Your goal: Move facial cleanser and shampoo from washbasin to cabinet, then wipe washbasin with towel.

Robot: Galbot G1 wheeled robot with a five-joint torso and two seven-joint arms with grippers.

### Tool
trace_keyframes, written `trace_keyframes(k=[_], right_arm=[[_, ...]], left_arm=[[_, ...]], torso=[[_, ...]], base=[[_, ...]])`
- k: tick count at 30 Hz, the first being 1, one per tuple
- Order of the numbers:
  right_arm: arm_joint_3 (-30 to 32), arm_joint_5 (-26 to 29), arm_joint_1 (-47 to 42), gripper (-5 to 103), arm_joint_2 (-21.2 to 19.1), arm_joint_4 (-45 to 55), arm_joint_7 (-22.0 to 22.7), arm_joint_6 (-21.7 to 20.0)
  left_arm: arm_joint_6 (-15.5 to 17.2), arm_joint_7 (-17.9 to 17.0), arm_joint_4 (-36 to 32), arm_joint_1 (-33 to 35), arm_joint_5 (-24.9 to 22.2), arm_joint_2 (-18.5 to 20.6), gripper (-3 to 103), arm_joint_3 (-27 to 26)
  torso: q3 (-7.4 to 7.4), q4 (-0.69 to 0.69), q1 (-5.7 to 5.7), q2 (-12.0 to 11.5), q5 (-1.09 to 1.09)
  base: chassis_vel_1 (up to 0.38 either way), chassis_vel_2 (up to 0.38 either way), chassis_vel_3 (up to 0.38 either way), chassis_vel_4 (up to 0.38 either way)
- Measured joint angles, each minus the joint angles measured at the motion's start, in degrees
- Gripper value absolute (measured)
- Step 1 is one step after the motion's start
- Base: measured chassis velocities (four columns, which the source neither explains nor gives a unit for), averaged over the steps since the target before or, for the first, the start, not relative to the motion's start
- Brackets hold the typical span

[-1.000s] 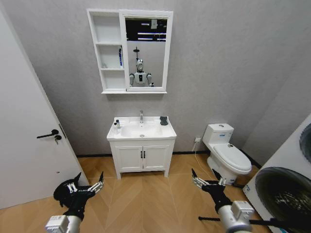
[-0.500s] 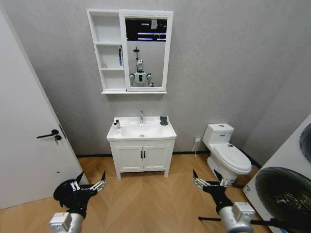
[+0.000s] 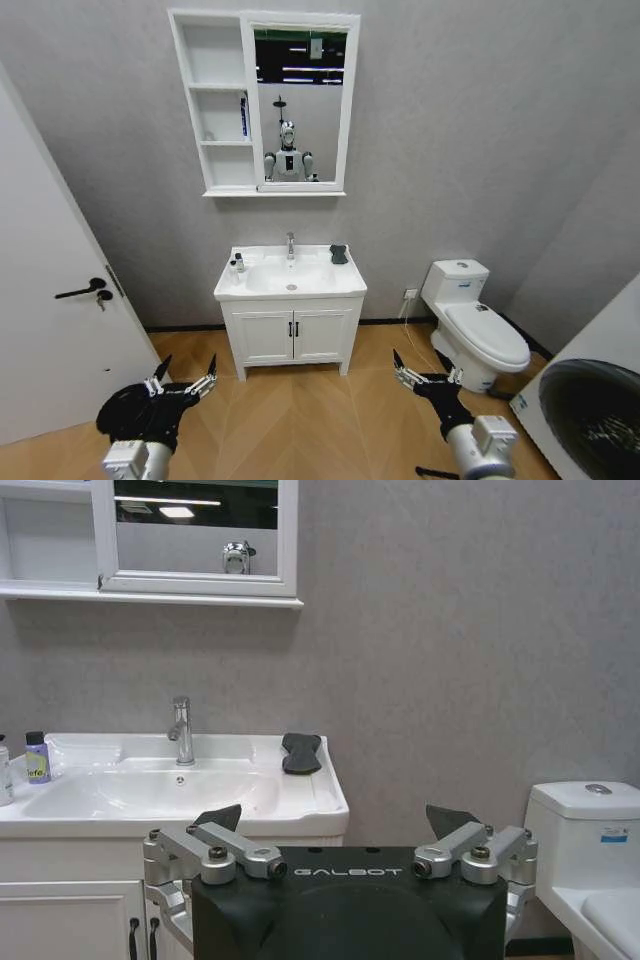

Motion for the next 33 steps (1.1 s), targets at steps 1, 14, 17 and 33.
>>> trace_keyframes(k=[1,14,17,33], right_arm=[[0.0,0.0,-0.2,100,0.0,0.0,-0.1,0.1],[0.1,-0.3,-1.0,100,0.4,0.8,-0.7,0.7],[-0.1,-0.6,-1.3,100,0.6,1.1,-0.8,0.7],[0.2,-1.0,-1.8,100,0.7,0.4,-0.8,0.8]], left_arm=[[0.0,0.0,0.0,0.0,0.0,0.0,100,-0.1],[-0.6,0.0,0.0,0.6,-3.7,-0.2,100,-3.4],[-0.4,0.0,-0.1,0.6,-5.5,-0.3,100,-4.4],[-0.3,0.3,1.1,0.2,-6.0,-0.3,100,-4.8]], torso=[[0.01,0.03,0.03,0.0,0.03],[0.0,-0.01,-0.02,0.0,0.0],[0.0,-0.01,-0.02,0.0,0.01],[0.0,0.0,-0.01,0.0,-0.01]], base=[[-0.186,0.252,0.223,-0.218],[-0.228,0.221,0.219,-0.23],[-0.253,0.244,0.227,-0.242],[-0.28,0.28,0.28,-0.284]])
